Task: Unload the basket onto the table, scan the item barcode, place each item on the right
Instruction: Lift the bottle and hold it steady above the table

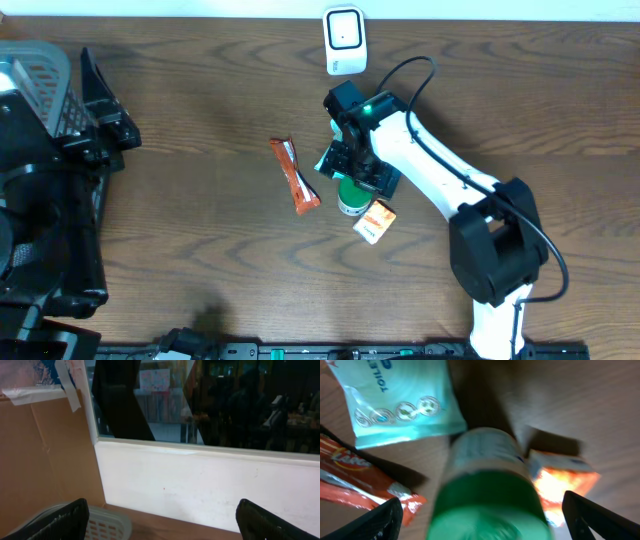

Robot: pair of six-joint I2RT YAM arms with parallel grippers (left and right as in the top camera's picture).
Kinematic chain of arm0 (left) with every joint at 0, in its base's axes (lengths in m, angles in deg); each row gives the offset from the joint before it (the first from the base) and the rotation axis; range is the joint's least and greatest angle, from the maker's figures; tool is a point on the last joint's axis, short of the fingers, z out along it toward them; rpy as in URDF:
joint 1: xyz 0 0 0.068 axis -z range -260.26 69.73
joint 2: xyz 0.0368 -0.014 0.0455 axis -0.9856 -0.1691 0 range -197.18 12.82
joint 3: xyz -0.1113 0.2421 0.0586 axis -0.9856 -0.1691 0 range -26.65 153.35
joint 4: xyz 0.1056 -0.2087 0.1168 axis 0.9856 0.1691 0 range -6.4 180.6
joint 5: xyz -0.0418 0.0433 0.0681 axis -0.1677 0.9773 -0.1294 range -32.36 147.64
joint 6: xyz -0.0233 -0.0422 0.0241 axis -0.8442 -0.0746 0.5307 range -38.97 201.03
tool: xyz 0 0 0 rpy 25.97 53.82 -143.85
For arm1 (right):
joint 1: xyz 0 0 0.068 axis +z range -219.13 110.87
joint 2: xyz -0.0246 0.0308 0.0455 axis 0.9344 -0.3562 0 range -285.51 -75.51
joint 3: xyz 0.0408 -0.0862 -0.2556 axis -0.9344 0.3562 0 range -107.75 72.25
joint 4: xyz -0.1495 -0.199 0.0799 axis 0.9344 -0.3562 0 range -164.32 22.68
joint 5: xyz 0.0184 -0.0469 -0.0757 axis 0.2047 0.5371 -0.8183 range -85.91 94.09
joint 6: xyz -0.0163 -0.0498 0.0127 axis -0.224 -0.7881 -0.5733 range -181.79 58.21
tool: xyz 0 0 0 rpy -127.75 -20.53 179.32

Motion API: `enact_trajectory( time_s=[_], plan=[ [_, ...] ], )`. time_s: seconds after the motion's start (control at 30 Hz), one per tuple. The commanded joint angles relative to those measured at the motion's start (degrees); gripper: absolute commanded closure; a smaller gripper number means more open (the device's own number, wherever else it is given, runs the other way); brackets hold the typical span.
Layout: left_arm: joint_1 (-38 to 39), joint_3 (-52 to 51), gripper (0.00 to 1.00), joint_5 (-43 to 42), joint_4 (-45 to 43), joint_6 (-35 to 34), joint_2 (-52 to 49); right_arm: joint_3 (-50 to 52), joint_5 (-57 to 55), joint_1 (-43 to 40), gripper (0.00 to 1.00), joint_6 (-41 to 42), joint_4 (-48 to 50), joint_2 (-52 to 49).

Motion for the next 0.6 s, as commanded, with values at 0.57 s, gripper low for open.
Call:
enact_trajectory(
  time_s=[0.57],
  plan=[
    [-0.3,-0.8,0.06,-0.1,0.0,-0.5,-0.1,0.4,4.6,-0.1,0.29,0.9,2.0,-7.5]
  ],
)
